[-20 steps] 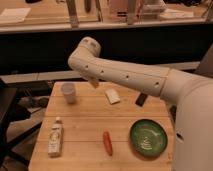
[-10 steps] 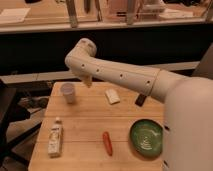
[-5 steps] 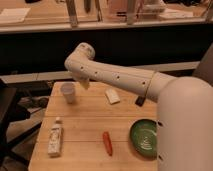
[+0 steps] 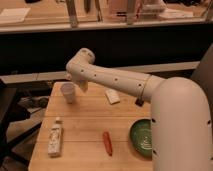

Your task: Pick up the ceramic cup

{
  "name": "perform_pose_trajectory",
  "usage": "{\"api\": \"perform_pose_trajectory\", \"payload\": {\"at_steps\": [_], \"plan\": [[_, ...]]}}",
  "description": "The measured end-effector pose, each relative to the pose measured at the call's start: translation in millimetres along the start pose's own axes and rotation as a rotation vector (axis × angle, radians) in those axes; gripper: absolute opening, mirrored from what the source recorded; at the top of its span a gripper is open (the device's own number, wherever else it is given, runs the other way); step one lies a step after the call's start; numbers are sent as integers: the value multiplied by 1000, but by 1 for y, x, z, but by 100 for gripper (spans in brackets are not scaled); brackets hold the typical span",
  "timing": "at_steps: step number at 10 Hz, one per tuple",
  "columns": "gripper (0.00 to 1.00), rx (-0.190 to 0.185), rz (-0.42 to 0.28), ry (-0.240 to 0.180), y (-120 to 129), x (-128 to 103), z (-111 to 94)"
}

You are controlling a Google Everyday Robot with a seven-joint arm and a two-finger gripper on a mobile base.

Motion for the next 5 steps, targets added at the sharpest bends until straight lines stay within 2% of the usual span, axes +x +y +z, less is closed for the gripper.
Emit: {"api": "perform_pose_trajectory", "payload": {"at_steps": [5], "plan": [[80, 19, -38, -40, -5, 0, 23]]}}
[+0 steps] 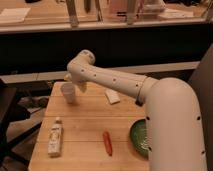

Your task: Pick up the ceramic cup

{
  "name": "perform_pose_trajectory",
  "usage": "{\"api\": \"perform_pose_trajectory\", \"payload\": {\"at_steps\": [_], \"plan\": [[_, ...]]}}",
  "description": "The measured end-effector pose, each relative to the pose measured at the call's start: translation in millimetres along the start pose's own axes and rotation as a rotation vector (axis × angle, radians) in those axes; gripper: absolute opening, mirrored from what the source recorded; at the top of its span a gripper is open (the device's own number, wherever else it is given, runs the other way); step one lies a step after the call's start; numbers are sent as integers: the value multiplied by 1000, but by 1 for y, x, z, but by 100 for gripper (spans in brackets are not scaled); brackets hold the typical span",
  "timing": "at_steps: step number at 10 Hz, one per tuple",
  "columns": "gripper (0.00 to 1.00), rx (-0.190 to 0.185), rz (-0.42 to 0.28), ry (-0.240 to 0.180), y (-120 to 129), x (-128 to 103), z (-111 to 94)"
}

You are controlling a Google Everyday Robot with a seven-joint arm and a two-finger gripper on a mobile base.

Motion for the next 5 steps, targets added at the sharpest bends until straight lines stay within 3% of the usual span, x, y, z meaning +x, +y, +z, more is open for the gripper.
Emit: {"api": "perform_pose_trajectory", "payload": {"at_steps": [5], "plan": [[80, 10, -47, -46, -4, -3, 29]]}}
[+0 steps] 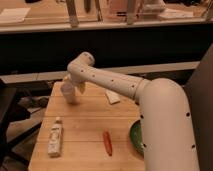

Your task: Pick up the ceramic cup

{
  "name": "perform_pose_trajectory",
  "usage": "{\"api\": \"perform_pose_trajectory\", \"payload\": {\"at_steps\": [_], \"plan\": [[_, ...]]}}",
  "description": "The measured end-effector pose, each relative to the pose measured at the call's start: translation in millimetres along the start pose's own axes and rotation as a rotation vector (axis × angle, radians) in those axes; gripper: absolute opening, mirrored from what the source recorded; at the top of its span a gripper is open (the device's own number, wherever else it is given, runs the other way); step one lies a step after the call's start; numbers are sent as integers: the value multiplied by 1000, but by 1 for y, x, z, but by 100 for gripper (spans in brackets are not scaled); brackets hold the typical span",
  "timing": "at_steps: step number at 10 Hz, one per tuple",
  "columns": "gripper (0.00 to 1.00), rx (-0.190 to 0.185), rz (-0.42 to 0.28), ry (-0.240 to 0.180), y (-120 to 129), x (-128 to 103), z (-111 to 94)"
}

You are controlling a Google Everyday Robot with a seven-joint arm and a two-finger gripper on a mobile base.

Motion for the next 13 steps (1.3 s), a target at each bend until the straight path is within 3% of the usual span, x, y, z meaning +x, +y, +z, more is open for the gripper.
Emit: {"api": "perform_pose_trajectory", "payload": {"at_steps": [13], "plan": [[80, 19, -44, -65, 9, -5, 44]]}}
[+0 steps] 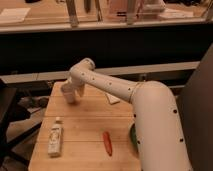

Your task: Pick up the ceramic cup

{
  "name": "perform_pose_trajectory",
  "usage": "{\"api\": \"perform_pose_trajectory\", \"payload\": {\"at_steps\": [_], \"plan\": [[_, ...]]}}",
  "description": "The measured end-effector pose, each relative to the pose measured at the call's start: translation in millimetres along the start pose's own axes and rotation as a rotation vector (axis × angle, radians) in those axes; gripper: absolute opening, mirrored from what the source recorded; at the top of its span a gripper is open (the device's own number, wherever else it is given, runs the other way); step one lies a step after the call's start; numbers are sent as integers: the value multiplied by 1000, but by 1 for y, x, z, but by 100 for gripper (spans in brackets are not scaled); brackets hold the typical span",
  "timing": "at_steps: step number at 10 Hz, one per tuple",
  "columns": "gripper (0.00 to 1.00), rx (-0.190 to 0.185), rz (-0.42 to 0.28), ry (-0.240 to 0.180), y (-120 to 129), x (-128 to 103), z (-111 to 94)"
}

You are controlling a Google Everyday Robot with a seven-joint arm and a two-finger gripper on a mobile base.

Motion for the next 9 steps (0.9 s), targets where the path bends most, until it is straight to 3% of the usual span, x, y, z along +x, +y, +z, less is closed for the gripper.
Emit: {"api": "perform_pose_trajectory", "payload": {"at_steps": [9], "plan": [[80, 9, 10, -23, 9, -6, 23]]}}
